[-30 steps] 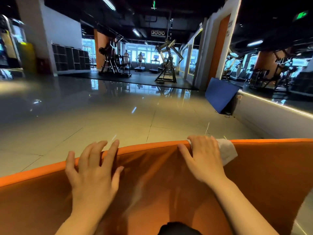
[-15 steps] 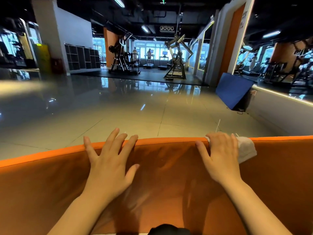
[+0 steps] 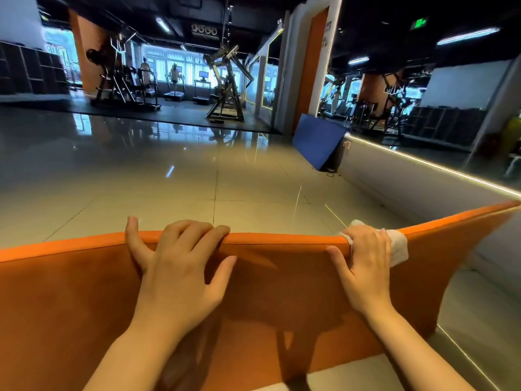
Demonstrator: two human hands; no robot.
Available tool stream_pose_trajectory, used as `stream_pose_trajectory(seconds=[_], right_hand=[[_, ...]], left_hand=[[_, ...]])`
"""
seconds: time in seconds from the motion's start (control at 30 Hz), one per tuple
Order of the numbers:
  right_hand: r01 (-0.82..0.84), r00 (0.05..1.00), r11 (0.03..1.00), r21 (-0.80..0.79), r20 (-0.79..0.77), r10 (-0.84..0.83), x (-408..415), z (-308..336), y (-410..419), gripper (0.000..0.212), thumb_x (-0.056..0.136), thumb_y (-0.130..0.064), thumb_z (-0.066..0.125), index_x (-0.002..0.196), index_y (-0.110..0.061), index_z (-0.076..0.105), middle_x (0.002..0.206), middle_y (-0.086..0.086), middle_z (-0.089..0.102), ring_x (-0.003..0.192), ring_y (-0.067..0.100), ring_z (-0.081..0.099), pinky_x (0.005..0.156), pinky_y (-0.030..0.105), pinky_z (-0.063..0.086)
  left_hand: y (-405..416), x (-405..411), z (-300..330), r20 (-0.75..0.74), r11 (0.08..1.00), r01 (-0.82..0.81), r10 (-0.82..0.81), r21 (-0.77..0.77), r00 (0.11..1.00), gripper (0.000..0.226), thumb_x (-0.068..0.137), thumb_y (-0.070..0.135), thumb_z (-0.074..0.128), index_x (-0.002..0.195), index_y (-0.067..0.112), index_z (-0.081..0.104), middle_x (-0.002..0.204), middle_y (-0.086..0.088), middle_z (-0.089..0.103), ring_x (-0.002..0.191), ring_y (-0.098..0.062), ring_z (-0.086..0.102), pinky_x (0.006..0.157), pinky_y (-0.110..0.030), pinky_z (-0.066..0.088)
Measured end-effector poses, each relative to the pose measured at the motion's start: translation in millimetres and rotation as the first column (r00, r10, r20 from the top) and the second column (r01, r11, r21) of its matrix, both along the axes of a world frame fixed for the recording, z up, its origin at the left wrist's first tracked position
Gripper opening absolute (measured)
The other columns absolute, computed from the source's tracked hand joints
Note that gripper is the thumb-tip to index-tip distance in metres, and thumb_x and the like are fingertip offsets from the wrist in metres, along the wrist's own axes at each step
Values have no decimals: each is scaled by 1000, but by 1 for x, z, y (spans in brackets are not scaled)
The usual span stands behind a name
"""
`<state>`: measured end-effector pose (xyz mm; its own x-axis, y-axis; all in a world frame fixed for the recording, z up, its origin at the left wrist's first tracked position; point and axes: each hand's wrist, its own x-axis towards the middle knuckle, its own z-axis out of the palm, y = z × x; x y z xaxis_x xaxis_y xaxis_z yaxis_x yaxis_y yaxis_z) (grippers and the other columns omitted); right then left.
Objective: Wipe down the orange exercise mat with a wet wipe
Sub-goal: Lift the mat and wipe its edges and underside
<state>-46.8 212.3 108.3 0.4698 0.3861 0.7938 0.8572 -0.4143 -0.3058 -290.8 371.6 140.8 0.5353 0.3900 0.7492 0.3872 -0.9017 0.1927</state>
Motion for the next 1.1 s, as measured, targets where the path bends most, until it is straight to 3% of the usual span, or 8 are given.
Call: stream_pose_trajectory(seconds=[0.17, 0.33, 0.53, 0.7, 0.83, 0.87, 0.97, 1.1], right_hand=[[24, 999, 1000, 9, -39, -24, -11, -6, -14, 67, 96, -69, 22, 106, -12, 57, 110, 8, 55, 108, 18, 42, 100, 64, 35], [-10, 995, 998, -57, -96, 5, -14, -2, -26, 70, 95, -72, 15, 111, -16, 55, 115, 2, 52, 108, 6, 35, 100, 59, 37], [59, 981, 998, -38, -181, -65, -69, 10, -3, 77, 91, -76, 11, 111, -17, 56, 118, 3, 53, 128, 29, 39, 108, 59, 29], [-161, 975, 976, -150, -177, 134, -140, 18, 18, 57, 94, -66, 23, 125, -25, 48, 131, -8, 46, 140, 15, 23, 119, 50, 11], [-198, 980, 933, -301, -90, 179, -119, 31, -3, 48, 100, -55, 25, 124, -26, 54, 125, -11, 51, 128, 7, 37, 118, 28, 9], [-179, 984, 933, -313, -80, 162, -103, 34, -13, 51, 101, -56, 21, 121, -25, 56, 120, -11, 53, 122, 8, 42, 115, 27, 16], [-63, 990, 946, -318, -143, 19, -50, 36, -58, 66, 99, -66, 9, 112, -23, 58, 112, -7, 56, 110, 15, 49, 105, 42, 34], [81, 955, 926, -369, -238, -178, -10, 35, -84, 53, 95, -61, 8, 115, -32, 47, 119, -4, 52, 119, 19, 44, 110, 52, 31]], left_hand=[[-10, -21, -11, -49, 988, 97, -91, 119, 995, 51, 84, 44, 49, 126, 22, 67, 121, 0, 66, 116, -22, 52, 110, -68, 1], [-18, -30, -14, -101, 985, 134, -124, 105, 987, 55, 82, 39, 48, 131, 18, 64, 124, -4, 65, 118, -24, 51, 112, -64, -3], [-13, -30, -12, -29, 988, 133, -131, 83, 991, 51, 84, 39, 49, 126, 17, 67, 118, -6, 66, 117, -24, 50, 113, -60, -9], [-14, -27, -9, 83, 991, 124, -127, 41, 988, 38, 86, 36, 54, 116, 19, 72, 111, -4, 68, 113, -25, 54, 114, -58, -8], [-16, -29, -13, 134, 985, 144, -156, 100, 979, 31, 86, 28, 60, 112, 18, 73, 108, -3, 70, 111, -23, 54, 114, -58, -5], [-18, -30, -14, 146, 980, 162, -177, 112, 973, 32, 87, 28, 58, 113, 18, 73, 109, -4, 70, 111, -22, 53, 114, -58, -5], [-21, -28, -20, 156, 975, 174, -196, 140, 968, 32, 89, 26, 55, 114, 17, 74, 109, -5, 70, 110, -22, 53, 113, -60, 0], [-17, -23, -20, 187, 980, 158, -179, 118, 966, 29, 88, 24, 60, 113, 16, 74, 108, -6, 71, 110, -24, 53, 113, -59, -2]])
